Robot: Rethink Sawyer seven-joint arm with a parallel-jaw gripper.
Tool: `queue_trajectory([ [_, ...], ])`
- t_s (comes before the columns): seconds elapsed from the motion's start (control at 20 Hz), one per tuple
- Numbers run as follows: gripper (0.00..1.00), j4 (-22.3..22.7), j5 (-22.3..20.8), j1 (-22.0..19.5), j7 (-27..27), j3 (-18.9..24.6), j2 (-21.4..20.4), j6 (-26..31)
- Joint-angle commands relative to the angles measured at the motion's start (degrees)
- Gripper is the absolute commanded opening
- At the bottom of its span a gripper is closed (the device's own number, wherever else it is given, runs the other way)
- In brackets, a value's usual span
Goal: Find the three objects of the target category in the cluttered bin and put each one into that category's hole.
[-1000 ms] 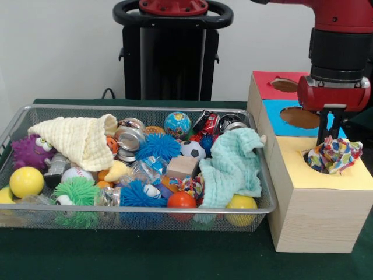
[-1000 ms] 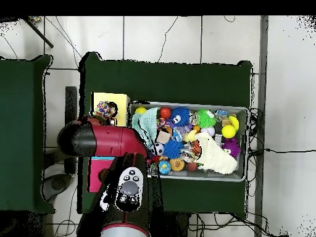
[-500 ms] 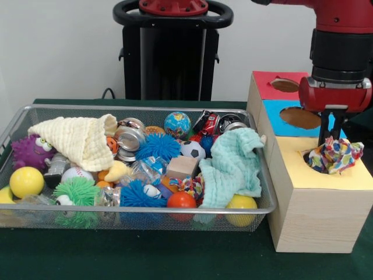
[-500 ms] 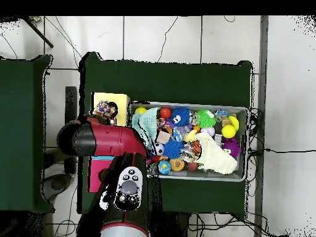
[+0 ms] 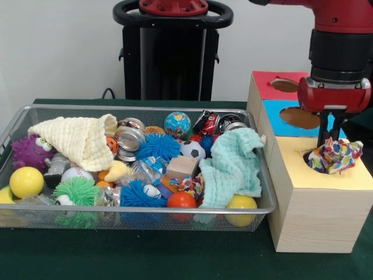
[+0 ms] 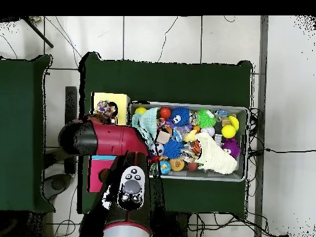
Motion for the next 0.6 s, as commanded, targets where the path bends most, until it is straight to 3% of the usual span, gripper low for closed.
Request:
queue_trajectory([
  [0.05,0.00,5.84,-1.24,-5.29,4.30,5.51,-2.75,5.21],
  [0.35,0.00,7.86,-2.00,-7.27,2.23,7.01,-6.45,9.26],
  [0.6,0.00,8.41,-2.70,-7.92,1.86,7.56,-7.23,10.22],
])
